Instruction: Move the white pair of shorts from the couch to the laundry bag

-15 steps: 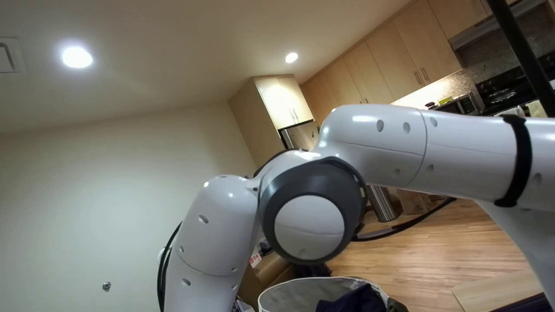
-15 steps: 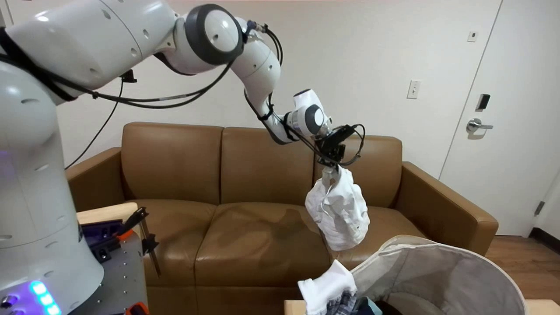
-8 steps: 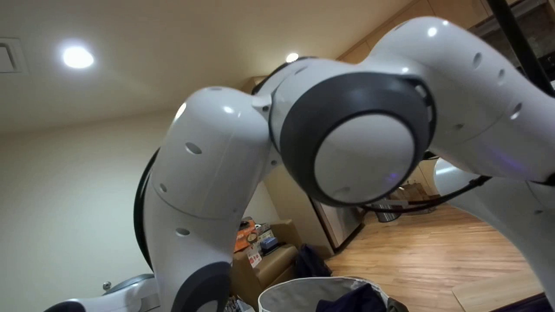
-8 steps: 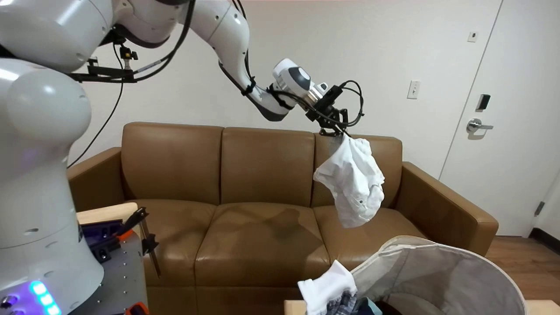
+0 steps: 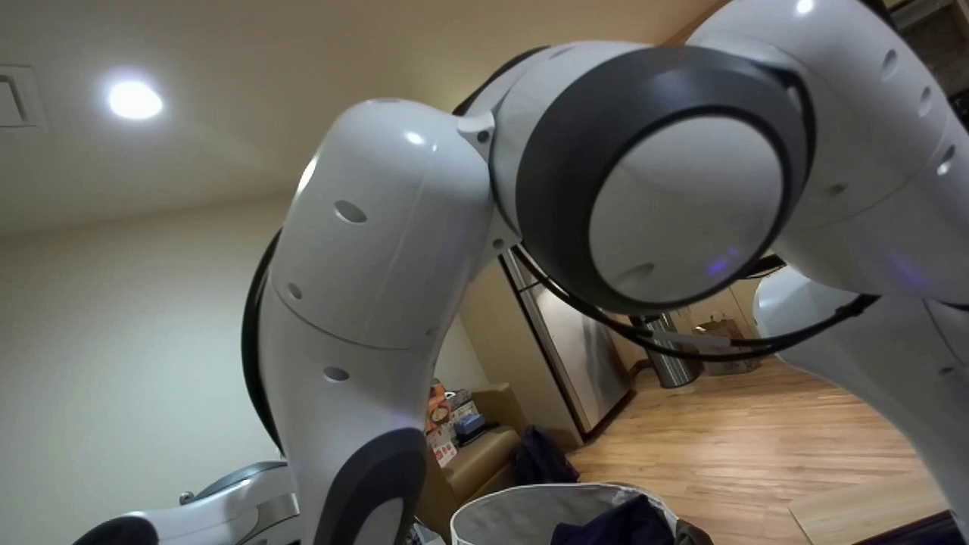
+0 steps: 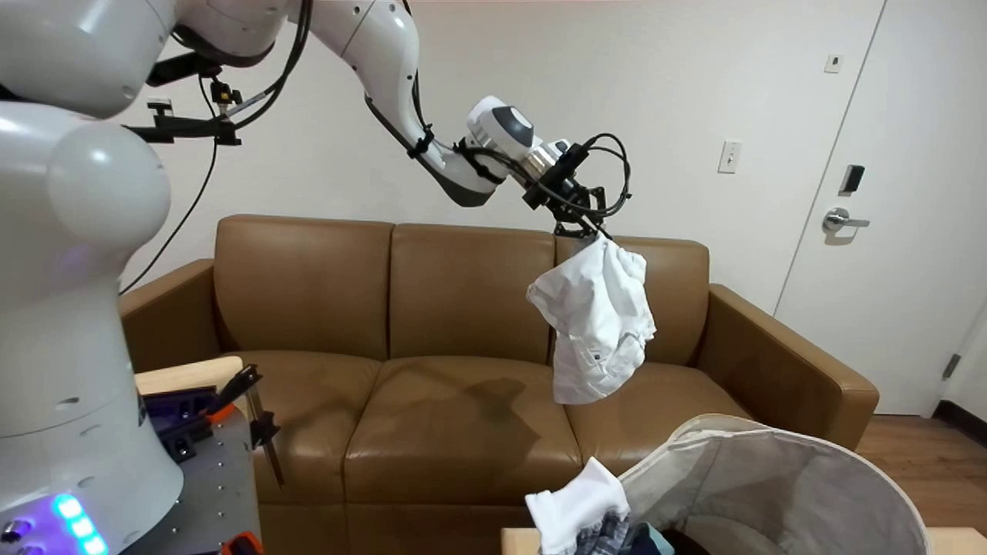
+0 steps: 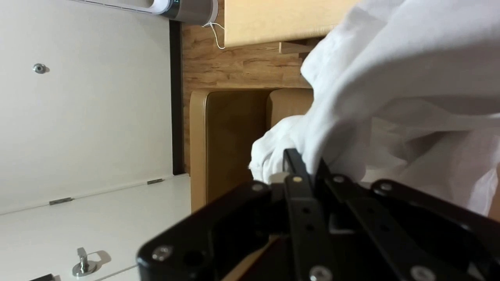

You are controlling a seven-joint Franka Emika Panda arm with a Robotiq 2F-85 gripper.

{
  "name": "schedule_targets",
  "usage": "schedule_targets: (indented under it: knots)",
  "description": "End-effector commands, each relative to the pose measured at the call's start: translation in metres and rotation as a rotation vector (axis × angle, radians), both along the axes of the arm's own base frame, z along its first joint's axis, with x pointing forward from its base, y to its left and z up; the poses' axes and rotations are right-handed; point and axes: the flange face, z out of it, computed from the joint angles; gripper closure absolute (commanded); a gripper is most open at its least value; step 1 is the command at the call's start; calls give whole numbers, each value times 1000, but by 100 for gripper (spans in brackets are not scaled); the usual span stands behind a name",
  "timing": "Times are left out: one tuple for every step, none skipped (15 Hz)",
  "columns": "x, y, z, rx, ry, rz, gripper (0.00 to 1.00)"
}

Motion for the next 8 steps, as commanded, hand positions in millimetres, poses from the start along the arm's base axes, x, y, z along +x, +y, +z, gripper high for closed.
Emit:
schedule_targets:
  knots:
    - [-4,-6,4,74,18,-57,93]
    - [-13,-16,3,151,8,-102,94]
    - [-19,-23,2,189,2,-132,94]
    - [-40,-41,2,231,-2,-166,94]
    - [-49,-51,3,266,-12,-205,94]
    - [-63,-61,7,299,-25,-245,94]
    - [-74,-72,10,329,-40,-288,93]
    - [-85,-82,15,355,-58,-335,94]
